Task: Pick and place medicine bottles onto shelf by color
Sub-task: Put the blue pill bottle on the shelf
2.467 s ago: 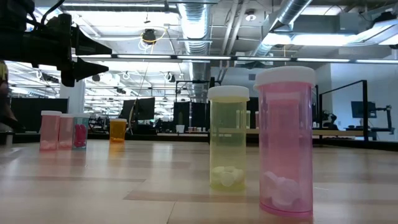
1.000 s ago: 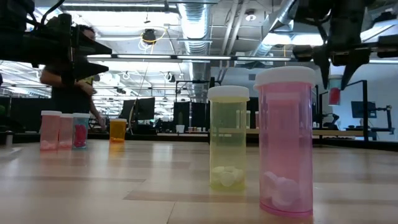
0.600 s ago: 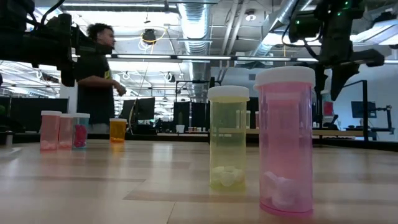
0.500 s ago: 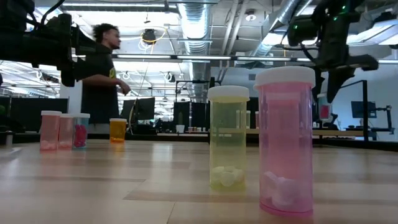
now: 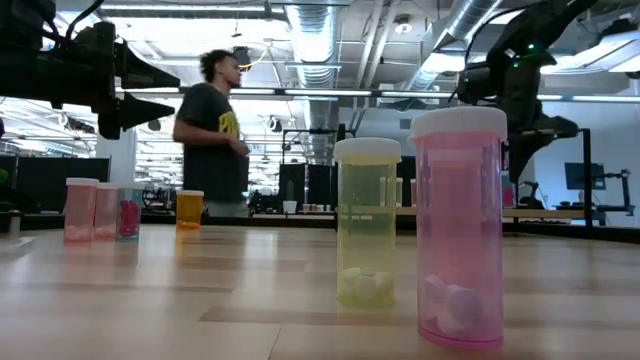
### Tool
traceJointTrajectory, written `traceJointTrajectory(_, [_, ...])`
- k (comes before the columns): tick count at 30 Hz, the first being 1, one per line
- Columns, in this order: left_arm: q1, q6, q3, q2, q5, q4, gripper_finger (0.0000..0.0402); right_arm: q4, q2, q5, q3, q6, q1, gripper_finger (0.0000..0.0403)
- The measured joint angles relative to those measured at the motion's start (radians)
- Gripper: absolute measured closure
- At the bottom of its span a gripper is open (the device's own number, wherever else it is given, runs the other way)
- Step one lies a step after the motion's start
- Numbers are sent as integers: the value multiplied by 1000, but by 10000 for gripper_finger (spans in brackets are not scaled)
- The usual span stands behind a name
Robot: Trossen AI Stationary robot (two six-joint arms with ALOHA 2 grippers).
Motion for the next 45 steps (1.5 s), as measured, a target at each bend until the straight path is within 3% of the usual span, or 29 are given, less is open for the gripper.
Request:
traceJointTrajectory(24, [0,0,0,0,0,0,90,-46,359,-6,362,-63,-53,233])
traceJointTrajectory(45, [0,0,0,0,0,0,90,-29,410,-6,395,-124,-62,232])
